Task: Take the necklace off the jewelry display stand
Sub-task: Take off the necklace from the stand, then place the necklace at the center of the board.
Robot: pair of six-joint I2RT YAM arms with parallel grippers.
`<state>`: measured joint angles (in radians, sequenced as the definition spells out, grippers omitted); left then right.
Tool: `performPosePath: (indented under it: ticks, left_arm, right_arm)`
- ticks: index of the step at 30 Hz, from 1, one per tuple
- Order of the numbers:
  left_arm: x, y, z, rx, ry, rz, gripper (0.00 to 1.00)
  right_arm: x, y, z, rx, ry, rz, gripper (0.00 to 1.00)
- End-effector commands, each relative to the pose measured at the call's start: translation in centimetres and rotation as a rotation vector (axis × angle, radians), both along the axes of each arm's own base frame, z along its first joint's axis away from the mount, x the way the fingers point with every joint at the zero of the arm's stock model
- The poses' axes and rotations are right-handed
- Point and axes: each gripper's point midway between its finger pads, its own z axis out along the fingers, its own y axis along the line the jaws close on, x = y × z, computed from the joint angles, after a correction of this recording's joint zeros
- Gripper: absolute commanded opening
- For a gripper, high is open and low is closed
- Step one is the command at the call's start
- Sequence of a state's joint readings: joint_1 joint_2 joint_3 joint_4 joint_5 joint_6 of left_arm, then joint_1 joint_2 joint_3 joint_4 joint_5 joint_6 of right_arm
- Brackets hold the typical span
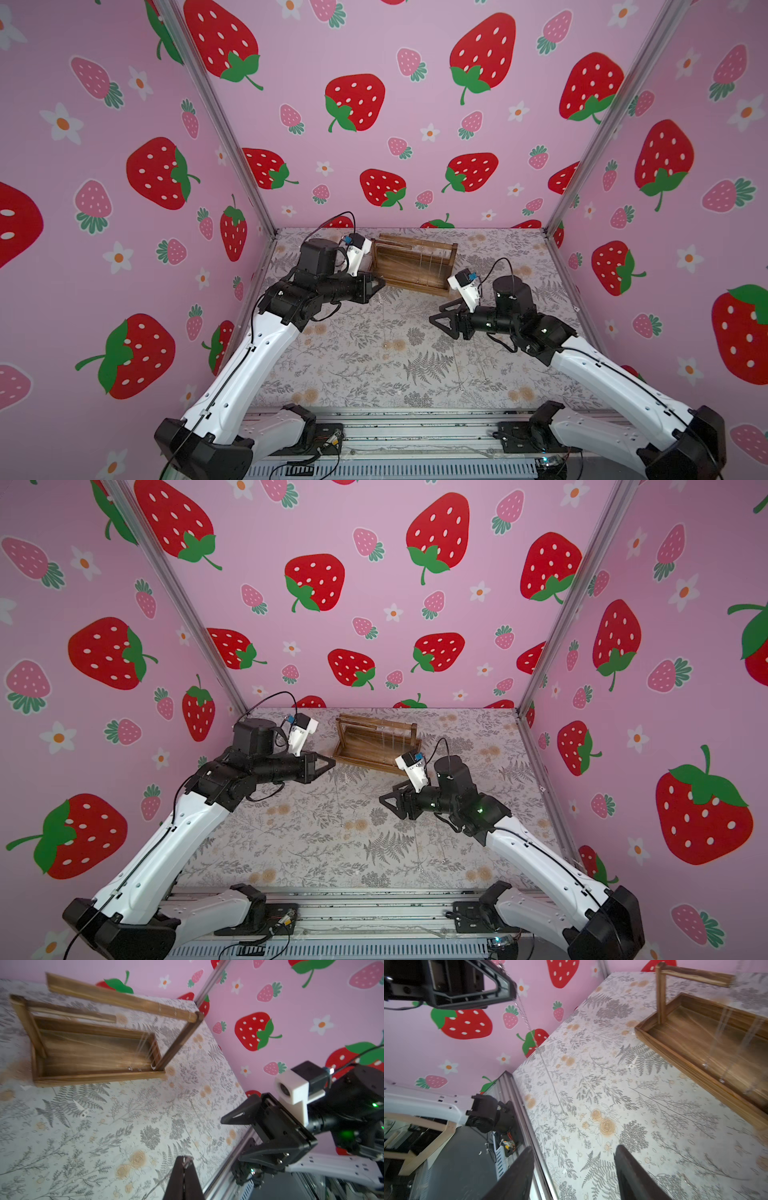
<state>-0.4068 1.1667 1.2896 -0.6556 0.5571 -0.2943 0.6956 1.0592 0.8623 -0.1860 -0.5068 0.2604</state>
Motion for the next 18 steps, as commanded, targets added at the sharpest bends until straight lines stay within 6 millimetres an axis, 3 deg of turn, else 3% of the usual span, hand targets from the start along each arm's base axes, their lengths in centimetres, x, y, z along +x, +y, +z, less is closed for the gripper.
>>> performPosePath:
  ticks: [1,4,11,18]
  left_arm:
    - [-4.5,-1.5,-0.4,-0.059,0.095,-0.184,0.0]
    - [-6.1,-2.4,-0.4,-0.129,0.137,-0.268,0.0]
    - [-9.4,-3.0,-0.1,-0.197,0.166,-0.385,0.0]
    - [-10.1,-3.2,0.0,-0.221,0.186,-0.405,0.0]
  right_arm:
    - [-2.8,1.9,1.7,0.019,-0.062,0.177,0.63]
    - [-4.0,2.8,1.8,0.004,-0.081,0.242,0.63]
    - [-3.4,3.6,2.4,-0.01,-0.125,0.222,0.59]
    - [-3.3,4.9,3.4,0.011,-0.122,0.242,0.48]
